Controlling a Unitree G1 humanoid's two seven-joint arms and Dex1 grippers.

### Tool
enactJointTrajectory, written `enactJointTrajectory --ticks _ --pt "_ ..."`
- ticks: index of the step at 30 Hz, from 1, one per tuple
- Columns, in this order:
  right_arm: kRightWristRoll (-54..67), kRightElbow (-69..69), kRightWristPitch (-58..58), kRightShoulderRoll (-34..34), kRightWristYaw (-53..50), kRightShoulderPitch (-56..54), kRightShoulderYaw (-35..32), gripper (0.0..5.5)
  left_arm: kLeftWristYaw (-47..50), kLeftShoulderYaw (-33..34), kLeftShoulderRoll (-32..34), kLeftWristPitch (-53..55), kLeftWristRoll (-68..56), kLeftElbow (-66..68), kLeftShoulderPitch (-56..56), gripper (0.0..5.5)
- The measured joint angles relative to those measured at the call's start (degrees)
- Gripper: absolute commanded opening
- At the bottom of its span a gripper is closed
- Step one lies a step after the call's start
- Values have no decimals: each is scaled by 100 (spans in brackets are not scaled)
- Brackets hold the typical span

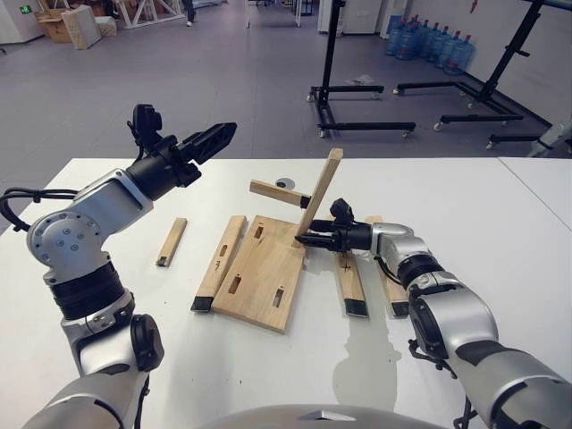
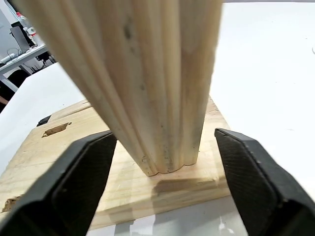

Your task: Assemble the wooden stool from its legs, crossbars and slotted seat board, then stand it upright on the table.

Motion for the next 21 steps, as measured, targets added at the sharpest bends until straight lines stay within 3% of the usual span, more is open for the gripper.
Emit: enactJointTrajectory --ticks 5,11,15,17,21 --pt "-213 -213 71 -31 330 6 55 480 59 -5 32 -73 -57 -2 86 402" --pt "-453 -894 45 -810 478 128 43 480 -120 26 519 -306 -50 48 78 402" --pt "-205 -1918 211 -1539 287 619 -474 480 -309 100 845 -467 -68 108 42 402" --pt "51 -2945 577 -1836 -51 1028 -940 480 -655 -41 1268 -700 203 -12 195 402" --pt "242 -5376 1594 -1968 -1155 2456 -1680 480 -1947 -750 2666 -1600 1561 -232 1669 402"
